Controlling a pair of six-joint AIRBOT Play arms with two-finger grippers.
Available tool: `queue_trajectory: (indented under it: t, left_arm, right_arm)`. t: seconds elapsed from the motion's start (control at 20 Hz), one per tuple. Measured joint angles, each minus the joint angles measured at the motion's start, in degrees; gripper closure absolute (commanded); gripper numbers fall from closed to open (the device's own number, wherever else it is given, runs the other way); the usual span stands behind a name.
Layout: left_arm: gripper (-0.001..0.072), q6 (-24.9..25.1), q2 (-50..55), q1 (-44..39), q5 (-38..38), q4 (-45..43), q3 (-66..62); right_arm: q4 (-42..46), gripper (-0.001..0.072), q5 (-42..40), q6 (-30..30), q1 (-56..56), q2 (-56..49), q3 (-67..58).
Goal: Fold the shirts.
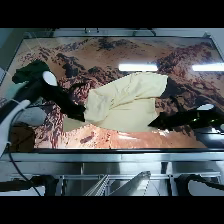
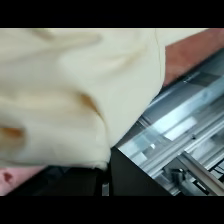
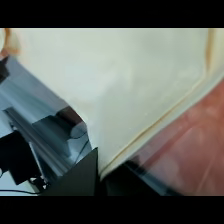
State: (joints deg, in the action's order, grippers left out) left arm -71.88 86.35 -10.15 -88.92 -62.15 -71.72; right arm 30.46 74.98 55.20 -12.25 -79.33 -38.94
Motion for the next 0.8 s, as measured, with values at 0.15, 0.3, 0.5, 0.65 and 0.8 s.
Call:
queue_trajectory:
  t: [0.15,0.3,0.5,0.65,0.8]
  left_arm:
    - [0.0672,0.5,-6.2,6.8,-8.2,9.3,-5.1]
    - [0.0672,3.9,-13.0,16.7,-13.0,31.8,-7.2]
    - [0.0672,8.4,-22.0,31.4,-16.3,66.9,-5.3]
    - [0.0672,9.7,-28.4,42.4,-16.3,89.6,-0.8]
    - [0.0679,11.1,-32.9,50.6,-16.3,109.6,5.4]
  right_arm:
    - [-4.8,0.0692,8.3,-0.4,-7.8,9.0,-5.8]
    - [-16.2,0.0692,12.7,-0.2,-17.2,19.8,-14.3]
    - [-31.1,0.0692,11.0,-0.7,-28.6,31.5,-28.9]
    - [-37.2,0.0692,4.5,-0.9,-32.3,34.4,-39.7]
    - [-40.7,0.0693,-1.6,-0.8,-33.7,33.9,-49.1]
